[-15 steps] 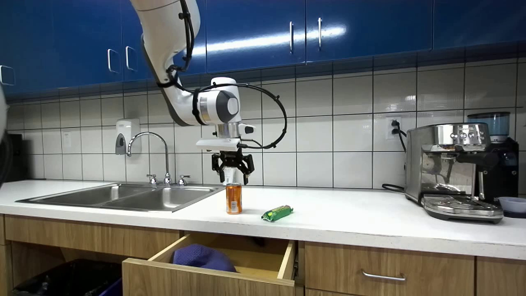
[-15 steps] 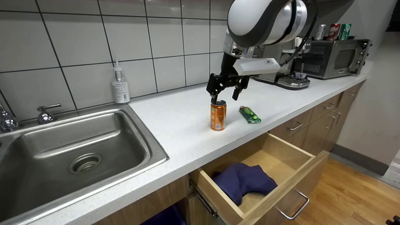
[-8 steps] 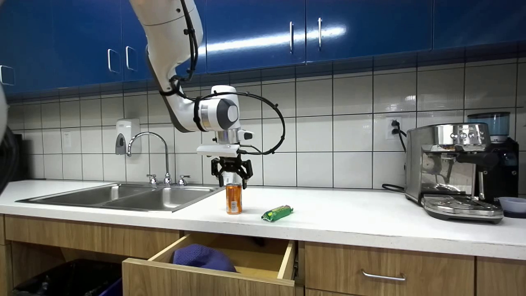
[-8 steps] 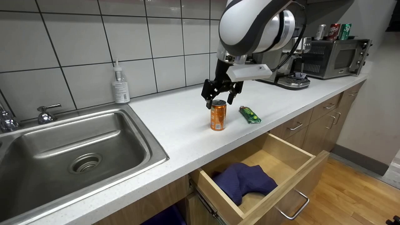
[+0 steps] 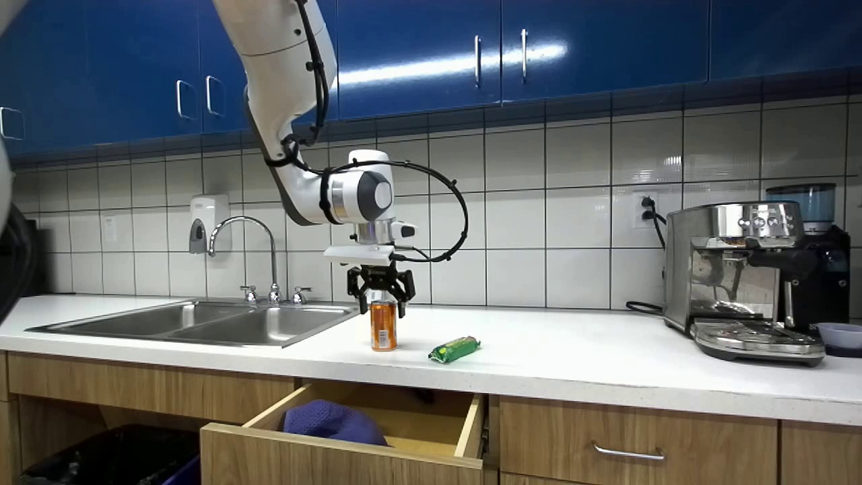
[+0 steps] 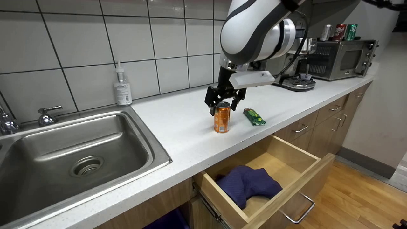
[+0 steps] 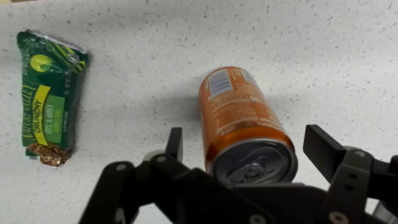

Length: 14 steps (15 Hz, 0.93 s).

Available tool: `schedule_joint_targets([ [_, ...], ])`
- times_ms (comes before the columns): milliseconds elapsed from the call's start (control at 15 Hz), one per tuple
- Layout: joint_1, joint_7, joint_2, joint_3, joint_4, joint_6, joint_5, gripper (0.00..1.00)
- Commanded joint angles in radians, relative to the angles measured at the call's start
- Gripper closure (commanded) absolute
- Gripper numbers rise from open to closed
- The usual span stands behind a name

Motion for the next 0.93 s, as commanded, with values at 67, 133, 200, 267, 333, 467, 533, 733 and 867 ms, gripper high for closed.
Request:
schedule_joint_targets([
  [67,-0.009,-0.019,0.010,0.005,0.028,-0.019,-0.012,0.34],
  [133,-0.009,-0.020,0.010,0.004,0.027,-0.017,-0.014,0.42],
  [200,-0.009,-0.021,0.010,0.003,0.027,-0.015,-0.015,0.51],
  [267,-0.010,-0.021,0.010,0.003,0.026,-0.014,-0.016,0.58],
  [333,-0.010,-0.022,0.009,0.003,0.026,-0.014,-0.016,0.62],
  [467,-0.011,-0.024,0.003,0.002,0.019,-0.010,-0.017,0.62],
  [533,-0.012,-0.031,-0.008,0.004,0.010,-0.007,-0.015,0.62],
  [733,-0.006,-0.028,-0.039,-0.005,-0.014,-0.002,-0.033,0.62],
  [867,-0.009,-0.030,-0.066,-0.006,-0.026,-0.017,-0.038,0.62],
])
